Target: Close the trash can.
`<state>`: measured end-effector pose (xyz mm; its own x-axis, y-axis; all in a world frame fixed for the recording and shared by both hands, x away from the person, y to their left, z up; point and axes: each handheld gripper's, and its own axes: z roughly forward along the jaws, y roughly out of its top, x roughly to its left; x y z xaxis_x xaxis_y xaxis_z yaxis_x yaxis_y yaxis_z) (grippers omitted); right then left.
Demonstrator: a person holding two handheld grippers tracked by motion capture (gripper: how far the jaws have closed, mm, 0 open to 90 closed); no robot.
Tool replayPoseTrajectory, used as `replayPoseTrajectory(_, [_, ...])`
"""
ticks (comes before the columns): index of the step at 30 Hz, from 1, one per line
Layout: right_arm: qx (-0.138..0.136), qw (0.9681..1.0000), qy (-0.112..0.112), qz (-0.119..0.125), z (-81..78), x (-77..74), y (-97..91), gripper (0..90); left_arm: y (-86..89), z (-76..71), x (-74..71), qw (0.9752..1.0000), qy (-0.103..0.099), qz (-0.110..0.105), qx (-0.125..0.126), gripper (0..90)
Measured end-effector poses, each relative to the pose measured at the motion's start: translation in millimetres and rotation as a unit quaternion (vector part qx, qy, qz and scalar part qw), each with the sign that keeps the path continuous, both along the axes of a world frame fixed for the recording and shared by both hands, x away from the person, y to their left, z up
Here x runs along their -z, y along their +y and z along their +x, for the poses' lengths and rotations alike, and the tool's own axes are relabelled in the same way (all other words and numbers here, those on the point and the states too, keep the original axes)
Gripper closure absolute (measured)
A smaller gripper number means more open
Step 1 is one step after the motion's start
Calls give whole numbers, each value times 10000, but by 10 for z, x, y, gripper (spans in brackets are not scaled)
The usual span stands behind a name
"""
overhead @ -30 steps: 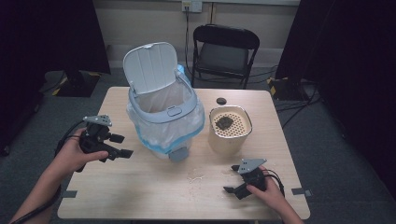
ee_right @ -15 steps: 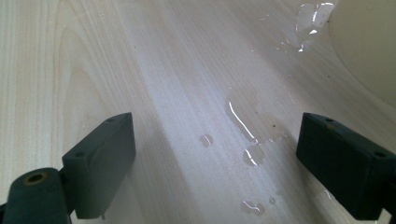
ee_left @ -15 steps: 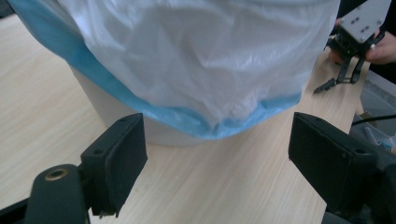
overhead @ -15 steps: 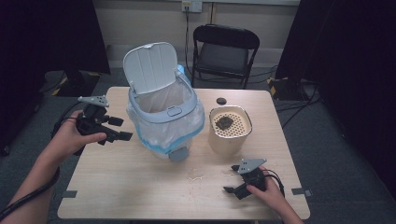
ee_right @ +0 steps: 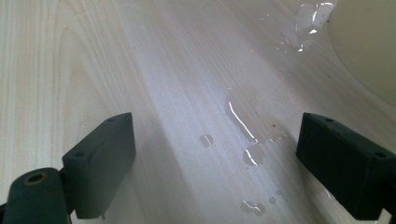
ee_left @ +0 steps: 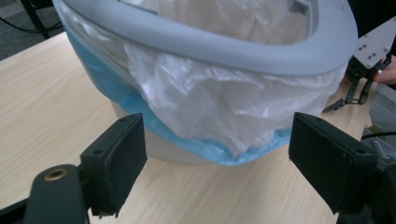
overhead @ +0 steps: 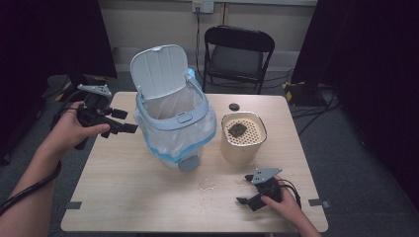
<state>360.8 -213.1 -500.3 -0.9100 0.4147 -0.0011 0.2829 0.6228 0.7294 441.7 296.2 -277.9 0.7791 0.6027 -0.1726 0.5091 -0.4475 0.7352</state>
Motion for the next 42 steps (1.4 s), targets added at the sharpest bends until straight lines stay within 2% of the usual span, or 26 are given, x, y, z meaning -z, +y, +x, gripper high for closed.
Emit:
replayPoseTrajectory(4, [-1, 10000, -3, 0, 0, 0, 0, 112, 4, 72, -90, 10000, -51, -55, -38, 188])
replayPoseTrajectory(14, [-12, 10000, 9, -2, 1, -1, -1, 111, -14, 233, -280, 9998, -170, -34, -93, 188])
replayPoseTrajectory(17, [-15, 10000, 2, -1, 2, -1, -1, 111, -13, 287, -319, 9997, -170, -126, -131, 188])
replayPoseTrajectory(22, [-13, 10000, 9, -2, 1, -1, -1, 111, -24, 387, -393, 9995, -242, -31, -189, 188])
replayPoseTrajectory(33, [-13, 10000, 11, -2, 1, -1, -1, 111, -170, 610, -440, 9989, -405, -150, -188, 189])
replayPoseTrajectory(38, [-13, 10000, 9, -2, 1, -1, -1, 111, -277, 647, -473, 9984, -501, -220, -102, 192])
replayPoseTrajectory(42, [-13, 10000, 1, 0, 2, 0, -1, 111, -342, 670, -480, 9985, -470, -262, -43, 199])
